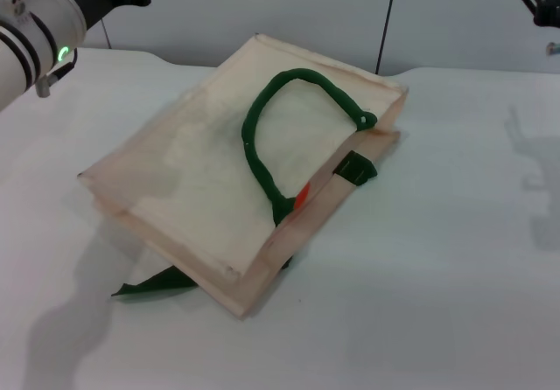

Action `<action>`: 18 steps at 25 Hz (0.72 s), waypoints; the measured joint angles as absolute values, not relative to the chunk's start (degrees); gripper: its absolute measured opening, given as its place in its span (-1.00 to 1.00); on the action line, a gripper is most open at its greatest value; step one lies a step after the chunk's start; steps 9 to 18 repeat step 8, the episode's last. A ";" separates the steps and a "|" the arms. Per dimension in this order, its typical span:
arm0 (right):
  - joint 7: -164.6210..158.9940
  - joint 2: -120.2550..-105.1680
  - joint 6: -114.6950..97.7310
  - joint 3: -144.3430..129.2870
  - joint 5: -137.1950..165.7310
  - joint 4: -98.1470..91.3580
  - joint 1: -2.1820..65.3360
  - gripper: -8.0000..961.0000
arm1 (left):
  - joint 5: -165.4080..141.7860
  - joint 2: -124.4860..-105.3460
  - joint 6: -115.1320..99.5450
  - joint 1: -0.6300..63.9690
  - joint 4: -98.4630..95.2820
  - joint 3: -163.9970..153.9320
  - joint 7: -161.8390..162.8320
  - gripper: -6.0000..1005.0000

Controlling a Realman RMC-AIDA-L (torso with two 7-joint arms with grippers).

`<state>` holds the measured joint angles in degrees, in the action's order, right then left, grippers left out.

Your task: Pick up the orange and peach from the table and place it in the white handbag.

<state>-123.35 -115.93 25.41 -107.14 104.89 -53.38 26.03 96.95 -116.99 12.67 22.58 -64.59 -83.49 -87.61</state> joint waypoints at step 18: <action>-124.08 -115.93 25.46 -107.05 104.85 -52.75 26.43 0.64 | 96.96 -116.99 12.65 22.66 -64.60 -83.50 -87.62 -0.24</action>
